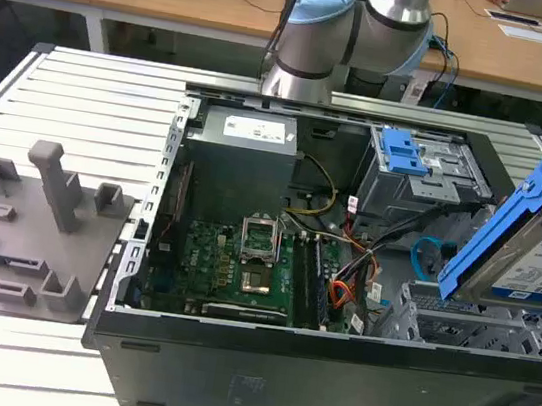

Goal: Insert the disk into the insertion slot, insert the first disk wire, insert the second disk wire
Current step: 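Insert the disk into the insertion slot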

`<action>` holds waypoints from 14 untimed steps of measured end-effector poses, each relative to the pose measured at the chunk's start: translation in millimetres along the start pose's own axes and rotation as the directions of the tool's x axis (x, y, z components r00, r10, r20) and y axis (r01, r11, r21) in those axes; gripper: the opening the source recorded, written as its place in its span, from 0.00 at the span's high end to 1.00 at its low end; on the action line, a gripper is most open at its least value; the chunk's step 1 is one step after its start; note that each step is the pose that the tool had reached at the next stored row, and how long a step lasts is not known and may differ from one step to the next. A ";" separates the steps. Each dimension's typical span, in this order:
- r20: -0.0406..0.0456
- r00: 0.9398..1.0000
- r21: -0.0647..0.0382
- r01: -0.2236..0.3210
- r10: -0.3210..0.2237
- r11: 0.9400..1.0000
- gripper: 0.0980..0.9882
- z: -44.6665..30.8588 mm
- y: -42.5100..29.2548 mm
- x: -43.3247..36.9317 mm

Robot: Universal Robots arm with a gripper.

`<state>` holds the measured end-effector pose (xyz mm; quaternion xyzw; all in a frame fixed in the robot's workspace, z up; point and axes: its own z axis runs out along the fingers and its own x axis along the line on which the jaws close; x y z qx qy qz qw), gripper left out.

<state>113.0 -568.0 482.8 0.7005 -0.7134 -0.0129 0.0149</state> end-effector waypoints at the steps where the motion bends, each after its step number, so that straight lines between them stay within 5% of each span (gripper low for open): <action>1: 0.000 1.000 0.000 0.000 0.000 1.000 0.70 0.6 0.0 -0.1; 14: 0.000 1.000 0.000 0.000 0.000 1.000 0.70 13.8 -0.2 -0.1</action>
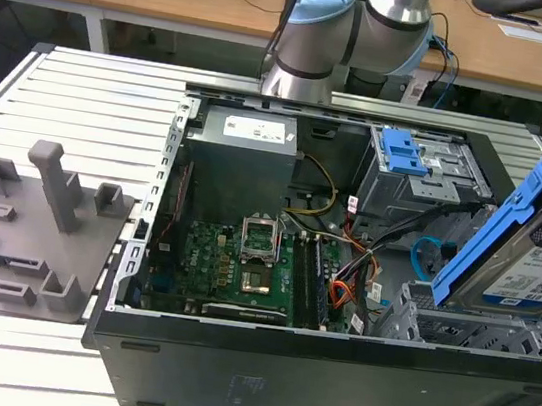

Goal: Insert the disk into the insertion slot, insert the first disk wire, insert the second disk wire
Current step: 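Insert the disk into the insertion slot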

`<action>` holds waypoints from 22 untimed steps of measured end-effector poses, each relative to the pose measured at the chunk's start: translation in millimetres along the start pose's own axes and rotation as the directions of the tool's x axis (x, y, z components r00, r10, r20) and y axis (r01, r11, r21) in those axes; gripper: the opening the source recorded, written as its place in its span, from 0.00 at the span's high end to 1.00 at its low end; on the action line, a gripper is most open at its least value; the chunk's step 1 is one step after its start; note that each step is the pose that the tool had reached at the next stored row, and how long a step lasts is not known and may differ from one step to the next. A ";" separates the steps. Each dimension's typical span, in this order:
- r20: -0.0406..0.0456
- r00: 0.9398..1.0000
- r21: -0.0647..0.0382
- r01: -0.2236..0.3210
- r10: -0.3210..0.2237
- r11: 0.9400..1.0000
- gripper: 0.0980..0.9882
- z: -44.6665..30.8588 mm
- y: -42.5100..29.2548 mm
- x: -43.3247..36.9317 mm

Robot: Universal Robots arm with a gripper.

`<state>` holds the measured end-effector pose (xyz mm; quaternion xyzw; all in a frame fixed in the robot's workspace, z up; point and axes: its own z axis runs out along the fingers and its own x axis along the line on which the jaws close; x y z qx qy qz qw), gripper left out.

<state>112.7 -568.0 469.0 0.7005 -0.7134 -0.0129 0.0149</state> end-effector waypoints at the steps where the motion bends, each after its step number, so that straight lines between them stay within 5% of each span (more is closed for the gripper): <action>1: 0.000 1.000 0.000 0.000 0.000 1.000 0.70 2.3 -0.1 0.0; 22: 0.000 1.000 0.000 0.000 0.000 1.000 0.70 19.3 -0.7 -0.1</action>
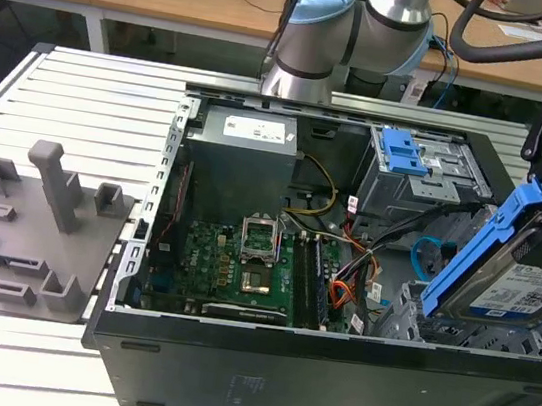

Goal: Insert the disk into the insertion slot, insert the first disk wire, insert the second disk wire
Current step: 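Insert the disk into the insertion slot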

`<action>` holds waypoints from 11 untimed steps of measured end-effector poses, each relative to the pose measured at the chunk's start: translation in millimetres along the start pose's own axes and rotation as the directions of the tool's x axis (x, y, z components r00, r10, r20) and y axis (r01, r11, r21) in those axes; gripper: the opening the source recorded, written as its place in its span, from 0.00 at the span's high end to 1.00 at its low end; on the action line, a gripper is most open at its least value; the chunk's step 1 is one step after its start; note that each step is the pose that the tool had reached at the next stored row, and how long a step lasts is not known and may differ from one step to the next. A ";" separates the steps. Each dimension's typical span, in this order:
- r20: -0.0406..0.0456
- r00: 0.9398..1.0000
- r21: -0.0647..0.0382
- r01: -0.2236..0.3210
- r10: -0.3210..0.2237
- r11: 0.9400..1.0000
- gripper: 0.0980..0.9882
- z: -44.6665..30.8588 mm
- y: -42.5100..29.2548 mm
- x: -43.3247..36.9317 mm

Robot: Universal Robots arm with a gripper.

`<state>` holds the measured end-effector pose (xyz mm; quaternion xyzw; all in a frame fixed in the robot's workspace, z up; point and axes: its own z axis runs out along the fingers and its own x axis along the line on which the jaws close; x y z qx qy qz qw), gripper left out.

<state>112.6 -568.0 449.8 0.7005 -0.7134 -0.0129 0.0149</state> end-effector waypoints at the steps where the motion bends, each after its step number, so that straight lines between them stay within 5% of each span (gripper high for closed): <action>1: 0.000 1.000 0.000 0.000 0.000 1.000 0.70 0.6 0.0 0.0; 11: 0.000 1.000 0.000 0.002 -0.002 1.000 0.70 4.4 0.2 -18.4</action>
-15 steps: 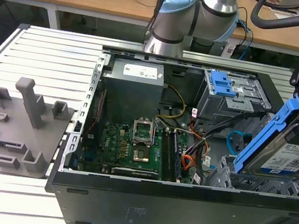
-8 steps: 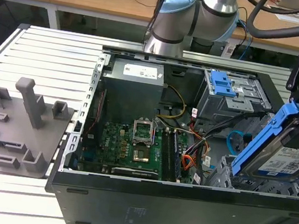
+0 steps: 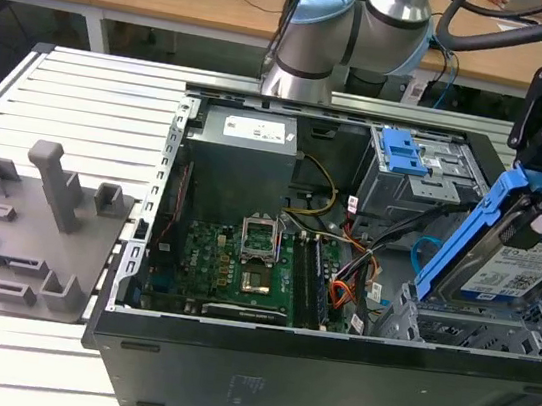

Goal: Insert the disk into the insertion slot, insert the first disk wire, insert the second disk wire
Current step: 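Insert the disk into the insertion slot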

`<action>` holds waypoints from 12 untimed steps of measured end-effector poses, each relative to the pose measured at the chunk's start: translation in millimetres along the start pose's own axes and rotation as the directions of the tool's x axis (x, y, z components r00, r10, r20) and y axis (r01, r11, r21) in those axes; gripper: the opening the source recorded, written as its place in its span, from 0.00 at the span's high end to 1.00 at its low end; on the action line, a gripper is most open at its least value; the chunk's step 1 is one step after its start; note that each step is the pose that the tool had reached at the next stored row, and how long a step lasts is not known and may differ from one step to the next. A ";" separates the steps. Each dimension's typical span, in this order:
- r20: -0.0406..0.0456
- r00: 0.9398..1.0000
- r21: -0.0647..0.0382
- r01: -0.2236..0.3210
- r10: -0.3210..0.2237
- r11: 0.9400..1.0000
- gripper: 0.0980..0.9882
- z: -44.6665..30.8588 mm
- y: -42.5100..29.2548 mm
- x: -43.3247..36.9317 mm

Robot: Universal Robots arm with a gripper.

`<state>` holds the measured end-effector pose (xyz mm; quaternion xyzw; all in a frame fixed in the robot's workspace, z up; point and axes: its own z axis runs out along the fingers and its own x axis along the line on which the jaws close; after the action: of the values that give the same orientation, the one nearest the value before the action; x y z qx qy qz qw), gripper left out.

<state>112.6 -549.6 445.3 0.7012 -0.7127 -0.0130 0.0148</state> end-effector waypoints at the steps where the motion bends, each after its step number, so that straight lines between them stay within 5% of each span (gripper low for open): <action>1: 0.000 1.000 0.000 0.000 0.000 1.000 0.70 0.7 0.0 0.0; 12: 0.000 1.000 0.000 0.000 0.000 1.000 0.70 15.8 -0.7 -0.1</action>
<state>112.7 -549.5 429.5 0.7013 -0.7126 -0.0129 0.0149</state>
